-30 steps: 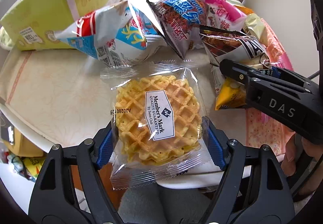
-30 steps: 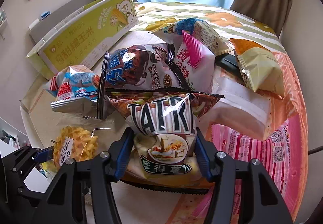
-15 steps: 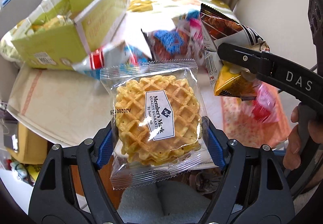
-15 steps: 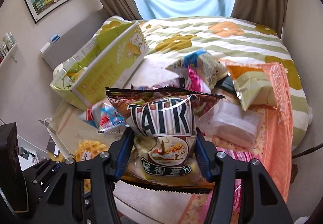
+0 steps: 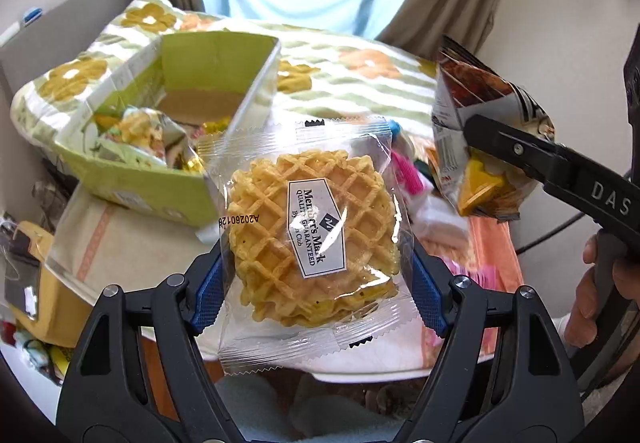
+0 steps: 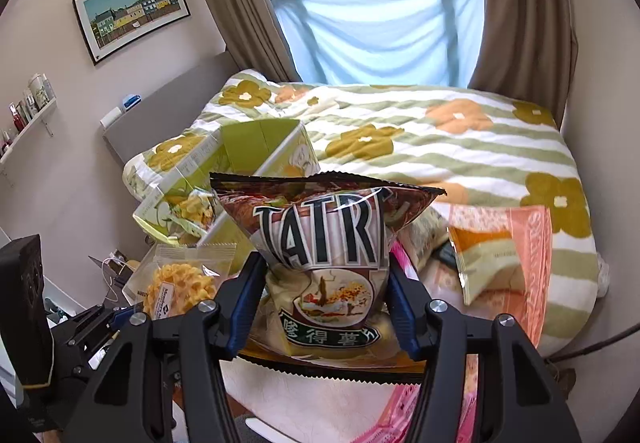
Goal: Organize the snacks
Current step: 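Carry both items over the box and open the left tool to drop the waffle pack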
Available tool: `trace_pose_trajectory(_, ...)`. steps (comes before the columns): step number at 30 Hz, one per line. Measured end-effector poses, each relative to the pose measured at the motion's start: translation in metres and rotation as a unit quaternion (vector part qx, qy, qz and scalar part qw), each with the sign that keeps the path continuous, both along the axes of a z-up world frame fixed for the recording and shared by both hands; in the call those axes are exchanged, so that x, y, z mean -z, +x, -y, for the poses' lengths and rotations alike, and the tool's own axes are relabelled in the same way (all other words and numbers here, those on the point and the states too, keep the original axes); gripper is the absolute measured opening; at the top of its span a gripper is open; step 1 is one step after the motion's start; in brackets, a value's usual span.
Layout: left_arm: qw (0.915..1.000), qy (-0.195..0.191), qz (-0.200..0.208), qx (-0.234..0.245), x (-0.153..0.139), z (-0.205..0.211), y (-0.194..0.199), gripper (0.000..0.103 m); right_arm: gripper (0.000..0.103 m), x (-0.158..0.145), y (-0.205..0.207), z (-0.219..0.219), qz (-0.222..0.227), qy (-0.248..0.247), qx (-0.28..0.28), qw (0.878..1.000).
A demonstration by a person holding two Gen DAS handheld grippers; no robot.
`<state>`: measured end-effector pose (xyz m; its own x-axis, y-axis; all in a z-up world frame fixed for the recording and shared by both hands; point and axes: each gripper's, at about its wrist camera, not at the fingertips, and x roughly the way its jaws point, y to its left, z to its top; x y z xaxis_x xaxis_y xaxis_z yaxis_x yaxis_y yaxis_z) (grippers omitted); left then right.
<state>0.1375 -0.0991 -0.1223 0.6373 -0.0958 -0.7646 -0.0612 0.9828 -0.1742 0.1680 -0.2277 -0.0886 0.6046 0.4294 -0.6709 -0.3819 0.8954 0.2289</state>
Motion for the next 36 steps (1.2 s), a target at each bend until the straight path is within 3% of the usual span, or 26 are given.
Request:
trace_pose_trajectory(7,0.9993,0.008,0.033,-0.016,-0.025,-0.067,0.043,0.075,0.053,-0.024,0.025,-0.045,0.023,-0.002,-0.008,1.0)
trace_pose_trajectory(13,0.9993,0.011,0.034,-0.012,-0.035,-0.14,0.095,0.075,0.053,-0.031,0.062,-0.105,0.026,0.002,-0.005,1.0)
trace_pose_trajectory(18,0.9994,0.017,0.023,0.02,-0.039,-0.19,0.137,0.075,0.053,-0.031,0.093,-0.16,0.013,0.006,0.007,1.0)
trace_pose_trajectory(24,0.9977,0.019,-0.011,0.065,-0.022,-0.238,0.188,0.076,0.053,-0.02,0.122,-0.207,-0.013,0.007,0.04,0.999)
trace_pose_trajectory(30,0.9926,0.024,-0.044,0.111,0.009,-0.251,0.235,0.076,0.054,0.001,0.136,-0.226,-0.043,-0.009,0.083,0.996)
trace_pose_trajectory(33,0.9905,0.015,-0.052,0.126,0.017,-0.255,0.252,0.083,0.054,0.008,0.139,-0.229,-0.057,-0.019,0.096,0.994)
trace_pose_trajectory(36,0.9897,0.031,-0.055,0.129,0.023,-0.254,0.261,0.103,0.054,0.014,0.146,-0.229,-0.067,-0.023,0.105,0.992)
